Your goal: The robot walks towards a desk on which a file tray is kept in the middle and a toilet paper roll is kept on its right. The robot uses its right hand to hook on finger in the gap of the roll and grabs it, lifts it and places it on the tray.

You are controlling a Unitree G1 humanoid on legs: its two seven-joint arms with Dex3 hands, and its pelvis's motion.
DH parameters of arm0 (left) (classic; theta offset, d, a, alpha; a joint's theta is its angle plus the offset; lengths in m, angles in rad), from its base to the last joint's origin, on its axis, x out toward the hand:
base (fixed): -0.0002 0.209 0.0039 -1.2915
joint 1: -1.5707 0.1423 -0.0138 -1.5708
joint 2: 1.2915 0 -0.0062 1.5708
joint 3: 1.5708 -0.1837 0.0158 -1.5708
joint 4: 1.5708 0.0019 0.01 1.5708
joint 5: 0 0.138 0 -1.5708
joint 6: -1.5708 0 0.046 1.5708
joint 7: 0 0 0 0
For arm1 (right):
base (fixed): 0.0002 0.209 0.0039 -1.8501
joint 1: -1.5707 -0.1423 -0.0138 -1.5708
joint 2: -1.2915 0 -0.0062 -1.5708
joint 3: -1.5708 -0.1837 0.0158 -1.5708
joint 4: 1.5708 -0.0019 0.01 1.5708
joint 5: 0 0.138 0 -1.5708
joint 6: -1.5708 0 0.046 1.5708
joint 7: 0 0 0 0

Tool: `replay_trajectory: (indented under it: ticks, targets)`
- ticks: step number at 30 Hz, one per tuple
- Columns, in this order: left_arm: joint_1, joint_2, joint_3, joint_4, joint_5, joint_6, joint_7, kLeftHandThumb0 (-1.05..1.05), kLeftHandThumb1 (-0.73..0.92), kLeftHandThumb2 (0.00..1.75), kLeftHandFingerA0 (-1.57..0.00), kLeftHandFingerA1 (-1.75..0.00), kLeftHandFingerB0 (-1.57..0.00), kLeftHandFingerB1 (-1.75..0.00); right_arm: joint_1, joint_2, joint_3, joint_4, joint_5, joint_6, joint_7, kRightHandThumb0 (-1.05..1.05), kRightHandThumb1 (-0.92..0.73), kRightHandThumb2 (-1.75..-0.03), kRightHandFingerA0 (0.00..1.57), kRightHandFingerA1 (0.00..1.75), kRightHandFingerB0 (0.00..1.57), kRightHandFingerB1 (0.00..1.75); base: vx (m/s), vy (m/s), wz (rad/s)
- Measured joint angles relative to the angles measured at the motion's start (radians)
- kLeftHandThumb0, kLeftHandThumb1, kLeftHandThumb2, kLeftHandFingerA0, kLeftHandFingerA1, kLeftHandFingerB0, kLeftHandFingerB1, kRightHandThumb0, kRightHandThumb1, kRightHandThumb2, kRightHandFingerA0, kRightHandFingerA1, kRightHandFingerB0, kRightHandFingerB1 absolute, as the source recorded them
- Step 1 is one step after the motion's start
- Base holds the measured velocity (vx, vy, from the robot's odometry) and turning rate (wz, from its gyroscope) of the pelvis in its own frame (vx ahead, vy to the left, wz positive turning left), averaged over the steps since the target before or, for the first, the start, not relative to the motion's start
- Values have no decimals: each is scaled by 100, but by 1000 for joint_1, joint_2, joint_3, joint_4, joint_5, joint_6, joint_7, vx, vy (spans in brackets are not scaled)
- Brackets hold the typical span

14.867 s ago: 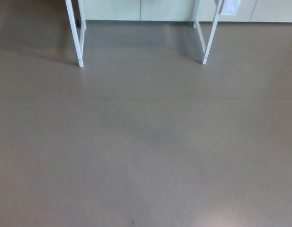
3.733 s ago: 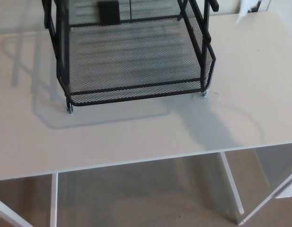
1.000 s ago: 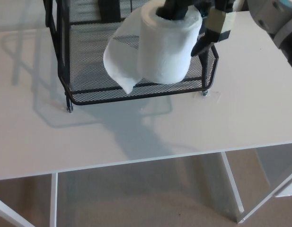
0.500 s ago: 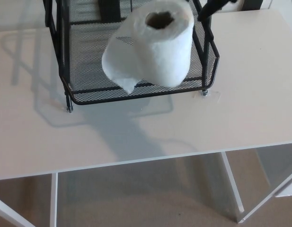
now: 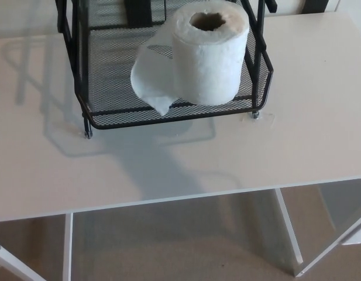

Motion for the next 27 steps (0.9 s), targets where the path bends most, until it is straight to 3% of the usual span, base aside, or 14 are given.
replay_trajectory:
  ticks: [8, 9, 10, 11, 14, 15, 17, 18, 19, 20, 22, 23, 25, 27]
  targets:
    - [4, 0, 1, -1, -1, 0, -2, -100, 18, 122, -105, -123, -24, -88, 111, -237, -245, -167, 74, 66, 39, -70, -63, -58, 17, 39, 4, 31, 0, 0, 0]
    - [4, 0, 1, -1, -1, 0, -2, -94, 16, 120, -106, -123, -30, -90, 136, -265, -278, -187, 82, 69, 39, -39, -35, -95, 0, 51, 0, 51, 0, 0, 0]
    - [4, -1, 1, -1, -1, 0, -2, -105, 16, 124, -101, -122, -23, -89, 166, -293, -316, -206, 90, 72, 38, -66, -63, -58, 14, 43, 5, 32, 0, 0, 0]
    - [4, -1, 1, -1, -1, 0, -2, -105, 72, 105, -78, -114, -52, -113, 189, -312, -343, -219, 96, 74, 38, -67, -63, -60, 18, 39, 7, 25, 0, 0, 0]
    - [0, -2, 1, -1, -1, 0, -2, -105, 71, 105, -85, -115, -50, -114, 281, -376, -448, -264, 115, 79, 37, -70, -47, -84, 16, 47, 3, 37, 0, 0, 0]
    - [-1, -3, 1, -1, -1, 0, -2, -105, 70, 105, -87, -116, -48, -112, 307, -391, -478, -273, 118, 79, 36, -62, -62, -59, 20, 35, 9, 30, 0, 0, 0]
    - [-1, -3, 2, -1, -1, 0, -2, -105, 72, 105, -82, -116, -47, -112, 369, -422, -544, -290, 122, 80, 34, -68, -50, -86, 19, 52, 4, 39, 0, 0, 0]
    - [-1, -3, 2, -1, -1, 1, -2, -105, 73, 106, -80, -115, -45, -115, 400, -435, -574, -299, 123, 85, 34, -66, -65, -60, 26, 46, 9, 26, 0, 0, 0]
    - [0, -3, 2, -1, -1, 1, -2, -105, 76, 105, -79, -115, -49, -112, 430, -442, -605, -312, 122, 91, 34, -70, -51, -86, 20, 53, 5, 41, 0, 0, 0]
    - [-1, -3, 2, -1, -1, 1, -2, -96, 17, 122, -105, -123, -28, -89, 446, -445, -622, -320, 122, 94, 34, -70, -50, -86, 17, 54, 5, 39, 0, 0, 0]
    - [-1, -4, 2, -1, -1, 1, -2, -105, 19, 125, -102, -124, -22, -89, 512, -447, -688, -359, 121, 106, 35, -68, -50, -85, 16, 54, 5, 43, 0, 0, 0]
    - [-1, -4, 2, -1, -1, 0, -2, -105, 72, 102, -77, -119, -46, -115, 543, -447, -717, -377, 120, 111, 35, -70, -51, -88, 19, 59, 4, 44, 0, 0, 0]
    - [-1, -5, 2, -1, -1, 1, -2, -105, 73, 101, -78, -118, -44, -115, 592, -446, -761, -404, 118, 117, 34, -70, -63, -59, 27, 68, 11, 40, 0, 0, 0]
    - [-2, -5, 2, -1, -1, 1, -2, -105, 74, 103, -91, -117, -47, -112, 686, -430, -836, -455, 116, 120, 30, -82, -54, -89, 54, 80, 7, 48, 0, 0, 0]
